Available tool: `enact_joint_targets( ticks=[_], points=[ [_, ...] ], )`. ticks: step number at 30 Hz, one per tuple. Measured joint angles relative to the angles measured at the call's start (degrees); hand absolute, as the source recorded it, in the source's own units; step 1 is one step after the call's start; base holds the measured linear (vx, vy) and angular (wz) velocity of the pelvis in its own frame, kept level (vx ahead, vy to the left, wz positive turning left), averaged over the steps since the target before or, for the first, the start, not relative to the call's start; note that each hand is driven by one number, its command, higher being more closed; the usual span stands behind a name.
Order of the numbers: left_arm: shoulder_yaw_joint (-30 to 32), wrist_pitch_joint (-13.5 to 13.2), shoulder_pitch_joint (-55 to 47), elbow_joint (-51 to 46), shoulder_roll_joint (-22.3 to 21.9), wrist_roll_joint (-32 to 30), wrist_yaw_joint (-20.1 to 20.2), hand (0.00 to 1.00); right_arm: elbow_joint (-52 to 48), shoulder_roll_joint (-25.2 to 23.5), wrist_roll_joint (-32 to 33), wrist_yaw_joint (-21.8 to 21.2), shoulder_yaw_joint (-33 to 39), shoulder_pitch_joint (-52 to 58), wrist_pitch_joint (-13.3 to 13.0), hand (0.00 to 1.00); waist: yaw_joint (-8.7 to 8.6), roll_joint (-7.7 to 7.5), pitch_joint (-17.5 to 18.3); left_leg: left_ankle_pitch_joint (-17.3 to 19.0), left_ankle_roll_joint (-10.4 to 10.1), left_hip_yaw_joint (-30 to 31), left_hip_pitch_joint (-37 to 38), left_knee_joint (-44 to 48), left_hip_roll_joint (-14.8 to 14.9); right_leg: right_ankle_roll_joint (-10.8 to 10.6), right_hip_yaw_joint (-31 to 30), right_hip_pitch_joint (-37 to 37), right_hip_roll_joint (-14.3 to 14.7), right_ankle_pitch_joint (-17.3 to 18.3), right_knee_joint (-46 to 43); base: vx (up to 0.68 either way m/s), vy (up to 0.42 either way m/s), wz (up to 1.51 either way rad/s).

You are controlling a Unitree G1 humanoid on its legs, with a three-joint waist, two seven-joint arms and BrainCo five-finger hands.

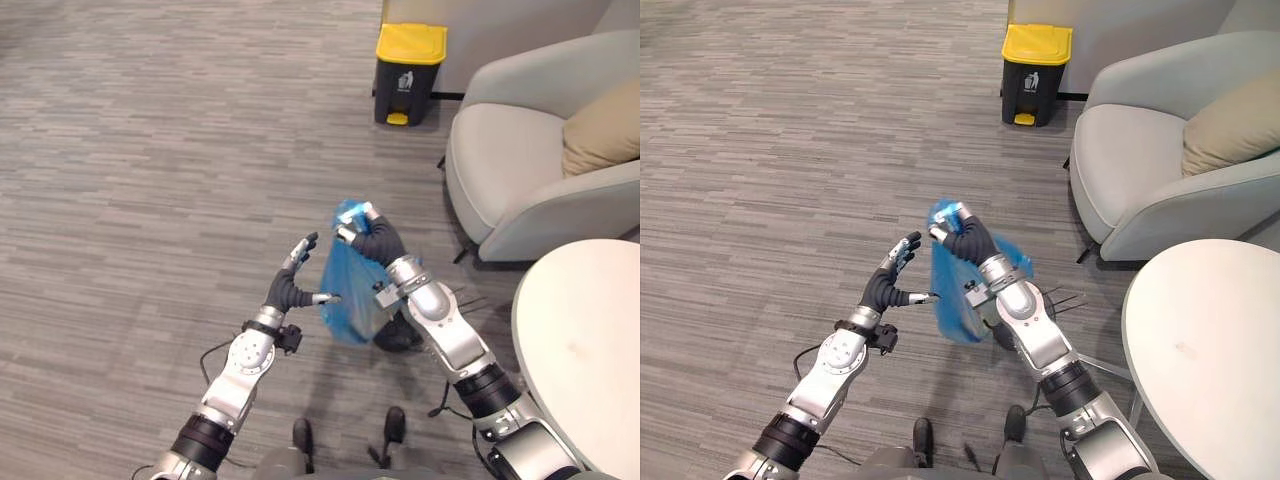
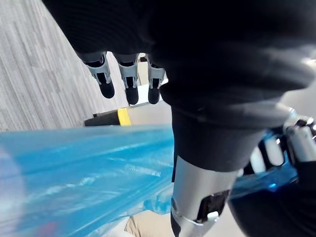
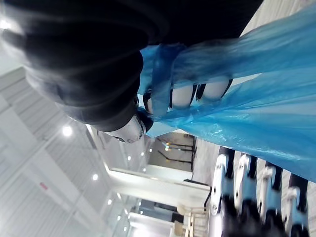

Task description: Gather rubbish on tea table into small bin, then transfer packed bag to large trash can.

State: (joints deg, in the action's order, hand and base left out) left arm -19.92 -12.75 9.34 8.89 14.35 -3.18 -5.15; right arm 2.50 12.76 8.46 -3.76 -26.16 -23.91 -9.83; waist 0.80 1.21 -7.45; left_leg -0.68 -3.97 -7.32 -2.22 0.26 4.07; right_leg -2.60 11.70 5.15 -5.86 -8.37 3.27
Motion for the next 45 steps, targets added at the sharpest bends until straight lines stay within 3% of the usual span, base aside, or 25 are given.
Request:
enact_joint_targets(
  ticks=[9, 22, 23, 32, 40, 41, 45],
  points=[
    [-0.7, 1.2, 2.5, 6.1, -0.8, -3.1, -1.5, 0.00, -1.3, -0.3, 0.7, -2.3, -6.0, -1.4, 0.2, 1.00, 0.09, -1.17, 2.1, -0.4, -1.2, -0.3, 1.1, -0.7, 1.7, 0.3, -0.7, -1.5, 1.9, -0.2, 1.2, -0.03, -0.029, -0.04],
    [-1.2, 1.1, 3.0, 12.5, -4.0, -5.5, -1.4, 0.00, 1.3, -0.6, -0.1, 0.3, -6.0, -6.6, 2.1, 1.00, 0.40, -1.52, 2.3, -0.7, -1.6, -0.4, 2.1, -1.4, 2.1, 1.0, -0.9, -2.0, 2.5, -0.7, 2.0, 0.00, 0.000, 0.00],
    [-1.5, 1.1, 3.0, 12.7, -4.0, -5.5, -1.3, 1.00, 1.3, -0.6, -0.1, 0.3, -6.0, -7.3, 2.3, 1.00, 0.52, -1.54, 2.3, -0.7, -1.6, -0.3, 2.1, -1.4, 2.1, 1.0, -0.9, -2.1, 2.6, -0.7, 2.0, 0.00, 0.000, 0.00],
    [-4.2, 1.1, 3.3, 14.0, -4.8, -5.8, -1.3, 1.00, 1.4, -2.9, 0.1, 1.2, -7.8, -11.9, 2.4, 1.00, 0.63, -1.60, 2.4, -1.2, -2.3, 0.0, 2.1, -1.8, 3.1, 1.0, -0.8, -2.4, 3.5, -0.7, 2.2, 0.00, 0.000, 0.00],
    [-4.7, 1.3, 3.3, 14.1, -5.3, -0.8, -3.9, 1.00, 1.4, -5.1, 0.5, 1.1, -10.7, -12.2, 2.3, 1.00, 0.30, -1.81, 3.0, -1.4, -2.6, -0.1, 2.4, -1.9, 3.6, 1.1, -0.9, -2.4, 4.0, -0.8, 2.3, 0.00, 0.000, 0.00],
    [-4.6, 1.3, 3.3, 14.1, -5.2, -0.5, -4.3, 1.00, 1.4, -5.1, 0.5, 1.1, -10.7, -12.2, 2.2, 0.00, 0.28, -1.79, 3.4, -1.3, -2.6, -0.1, 2.4, -1.9, 3.6, 1.1, -0.9, -2.4, 4.0, -0.8, 2.3, 0.00, 0.000, 0.00],
    [-3.3, 1.3, 3.1, 13.5, -5.3, 0.4, -5.2, 1.00, 1.3, -5.5, 0.1, 1.0, -10.8, -12.1, 1.0, 0.00, 0.26, -1.88, 3.9, -1.3, -2.6, -0.4, 2.5, -1.9, 3.6, 1.2, -1.2, -2.4, 4.0, -0.8, 2.3, -0.01, 0.011, -0.03]
  ],
)
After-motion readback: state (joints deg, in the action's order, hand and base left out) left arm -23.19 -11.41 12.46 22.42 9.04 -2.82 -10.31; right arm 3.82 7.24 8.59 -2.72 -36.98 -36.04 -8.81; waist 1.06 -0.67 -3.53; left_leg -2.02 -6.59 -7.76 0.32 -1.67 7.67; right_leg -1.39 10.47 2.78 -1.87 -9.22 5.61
